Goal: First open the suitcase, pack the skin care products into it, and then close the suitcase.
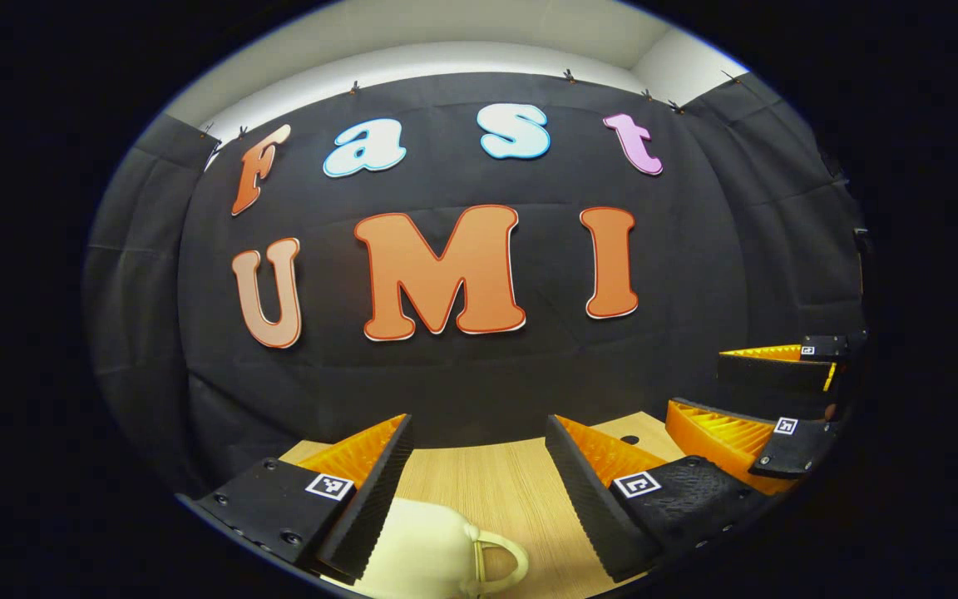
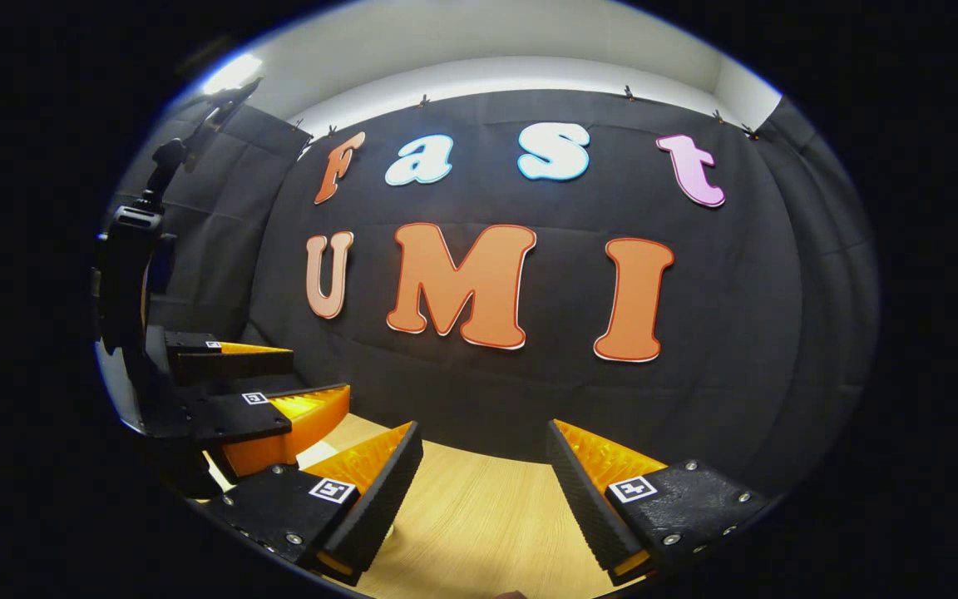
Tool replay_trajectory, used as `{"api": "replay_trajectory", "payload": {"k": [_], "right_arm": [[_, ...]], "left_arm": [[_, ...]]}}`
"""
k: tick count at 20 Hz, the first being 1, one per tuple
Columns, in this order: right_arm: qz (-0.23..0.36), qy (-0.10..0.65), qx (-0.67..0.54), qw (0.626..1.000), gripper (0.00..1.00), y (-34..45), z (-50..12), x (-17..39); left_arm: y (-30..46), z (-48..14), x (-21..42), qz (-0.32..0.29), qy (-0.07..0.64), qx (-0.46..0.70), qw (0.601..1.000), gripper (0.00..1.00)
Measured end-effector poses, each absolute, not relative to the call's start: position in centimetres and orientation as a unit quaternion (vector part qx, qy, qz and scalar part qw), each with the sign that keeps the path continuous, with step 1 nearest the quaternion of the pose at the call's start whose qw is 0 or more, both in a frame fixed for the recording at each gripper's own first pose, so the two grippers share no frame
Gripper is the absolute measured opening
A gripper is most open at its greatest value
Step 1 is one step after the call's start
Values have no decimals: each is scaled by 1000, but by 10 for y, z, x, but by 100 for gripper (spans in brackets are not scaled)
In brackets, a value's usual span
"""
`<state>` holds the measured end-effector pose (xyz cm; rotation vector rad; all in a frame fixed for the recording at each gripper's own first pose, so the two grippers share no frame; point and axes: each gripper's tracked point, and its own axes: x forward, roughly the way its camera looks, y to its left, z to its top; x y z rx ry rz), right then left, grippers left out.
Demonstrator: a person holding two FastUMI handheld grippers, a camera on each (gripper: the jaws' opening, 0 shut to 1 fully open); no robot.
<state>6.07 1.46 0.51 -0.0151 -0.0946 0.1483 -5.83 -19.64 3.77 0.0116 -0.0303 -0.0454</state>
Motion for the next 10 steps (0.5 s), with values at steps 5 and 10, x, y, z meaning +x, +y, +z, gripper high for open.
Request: {"api": "replay_trajectory", "payload": {"k": [5,10], "right_arm": [[88,-46,-11,995,95,8,2,55],[95,-48,-10,994,95,-2,-1,53]], "left_arm": [[-205,32,-65,-10,-8,9,1000,98],[-208,30,-78,10,-8,2,1000,97]]}}
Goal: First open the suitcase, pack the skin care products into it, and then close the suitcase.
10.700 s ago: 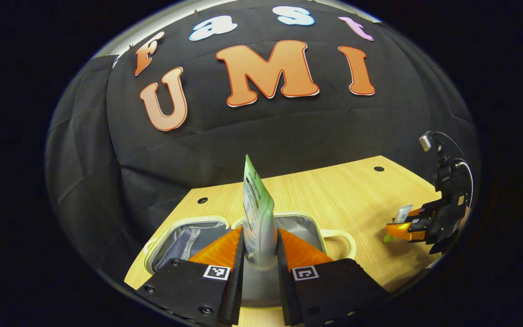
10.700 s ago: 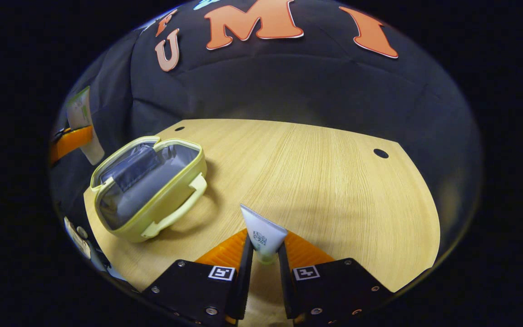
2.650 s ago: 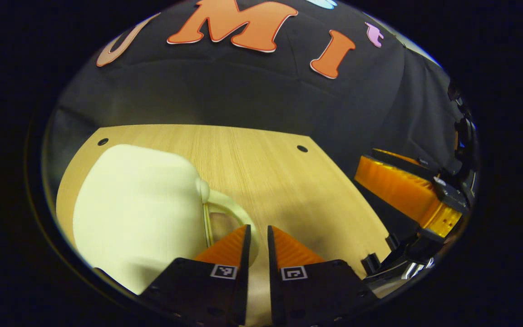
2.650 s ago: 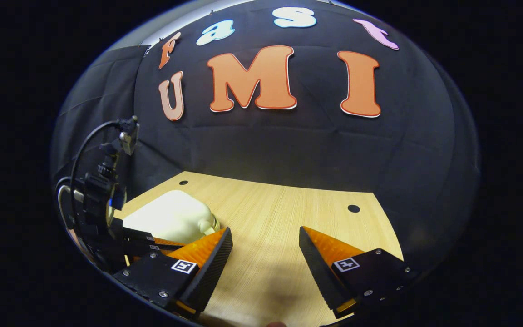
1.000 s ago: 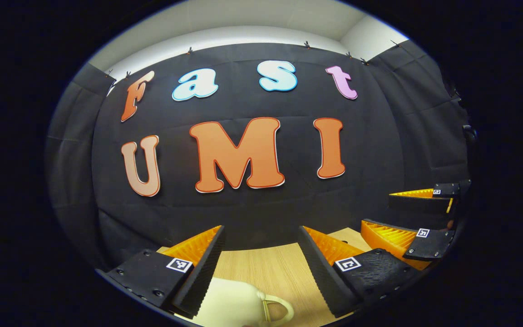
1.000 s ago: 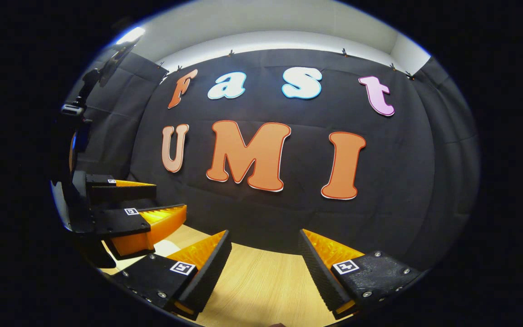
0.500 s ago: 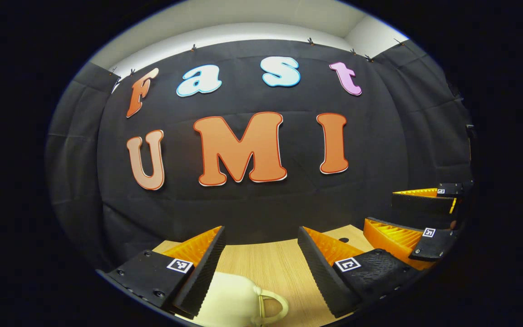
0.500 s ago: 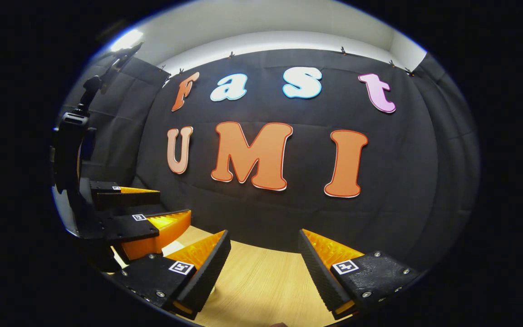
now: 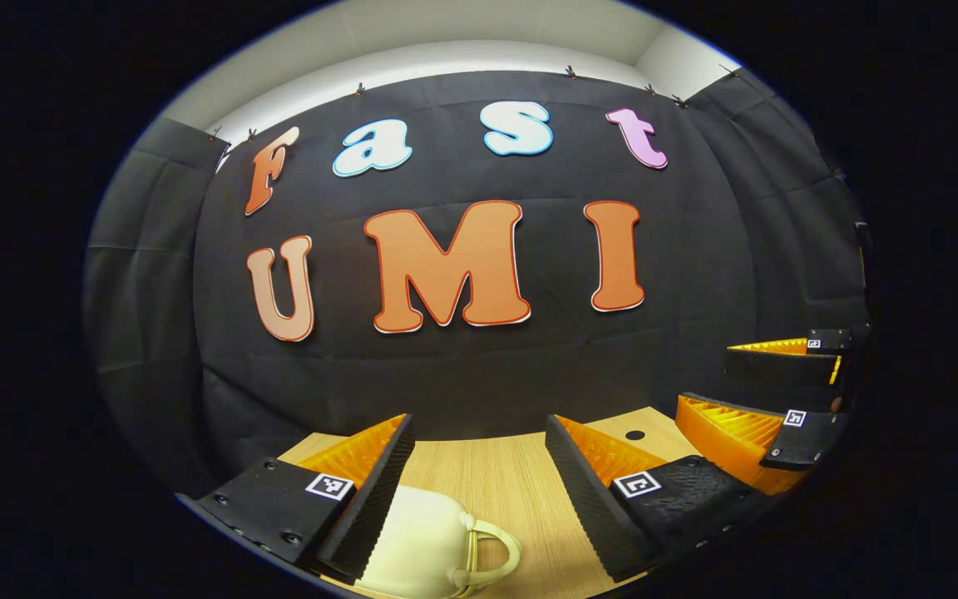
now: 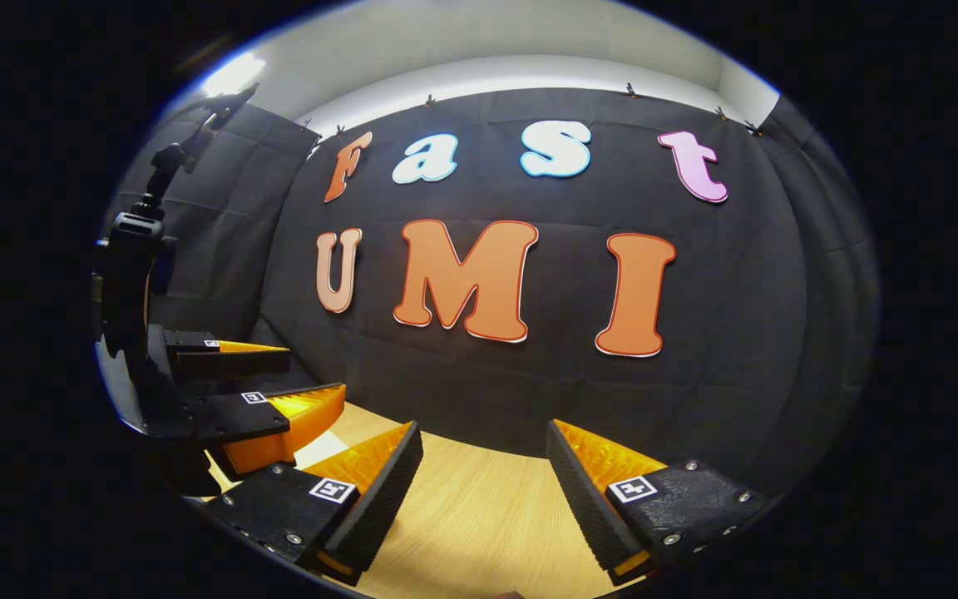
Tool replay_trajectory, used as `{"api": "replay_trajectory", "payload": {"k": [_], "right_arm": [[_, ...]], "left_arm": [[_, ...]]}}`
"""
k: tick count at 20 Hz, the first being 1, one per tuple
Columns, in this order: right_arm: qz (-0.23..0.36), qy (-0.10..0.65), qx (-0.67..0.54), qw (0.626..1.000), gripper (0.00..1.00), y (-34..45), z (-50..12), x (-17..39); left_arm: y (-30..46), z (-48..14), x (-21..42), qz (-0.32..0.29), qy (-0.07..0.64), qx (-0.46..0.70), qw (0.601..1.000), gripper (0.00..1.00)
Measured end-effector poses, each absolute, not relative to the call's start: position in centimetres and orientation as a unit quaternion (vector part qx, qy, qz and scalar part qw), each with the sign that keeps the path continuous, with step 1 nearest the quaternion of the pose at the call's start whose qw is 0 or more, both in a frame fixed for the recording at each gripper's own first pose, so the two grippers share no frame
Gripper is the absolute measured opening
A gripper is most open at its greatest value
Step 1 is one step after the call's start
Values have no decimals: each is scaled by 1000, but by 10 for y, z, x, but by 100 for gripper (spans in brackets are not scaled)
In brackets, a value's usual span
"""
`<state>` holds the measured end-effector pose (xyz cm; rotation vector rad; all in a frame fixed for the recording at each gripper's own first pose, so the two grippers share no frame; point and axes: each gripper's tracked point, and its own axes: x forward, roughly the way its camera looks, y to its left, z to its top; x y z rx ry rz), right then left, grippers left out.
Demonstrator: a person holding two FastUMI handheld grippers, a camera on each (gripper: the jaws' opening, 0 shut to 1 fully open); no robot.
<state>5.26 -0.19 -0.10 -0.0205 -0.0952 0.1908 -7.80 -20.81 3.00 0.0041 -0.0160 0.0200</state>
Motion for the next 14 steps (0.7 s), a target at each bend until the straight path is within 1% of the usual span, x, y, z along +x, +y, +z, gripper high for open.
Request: {"api": "replay_trajectory", "payload": {"k": [1,2,3,4,8,9,10,11,12,14], "right_arm": [[95,-47,-11,994,98,-4,-1,52],[96,-46,-11,994,95,-5,-1,52],[98,-46,-9,994,95,-5,-1,51],[98,-46,-9,994,95,-5,-2,49],[95,-43,-8,995,95,-13,-6,49],[95,-42,-7,995,95,-14,-6,49],[95,-42,-6,995,95,-15,-6,50],[95,-43,-6,995,95,-16,-6,51],[94,-43,-6,995,95,-17,-5,52],[95,-44,-3,995,95,-18,-6,53]], "left_arm": [[-210,28,-78,12,-5,-5,1000,98],[-210,28,-80,13,-4,-7,1000,100],[-211,27,-80,13,-4,-6,1000,100],[-211,28,-80,13,-3,-5,1000,98],[-221,27,-78,8,-3,-3,1000,98],[-223,29,-77,8,-5,-2,1000,100],[-225,29,-77,7,-6,-1,1000,98],[-228,28,-77,5,-5,-1,1000,100],[-230,28,-76,3,-6,0,1000,98],[-231,30,-75,3,-5,4,1000,98]]}}
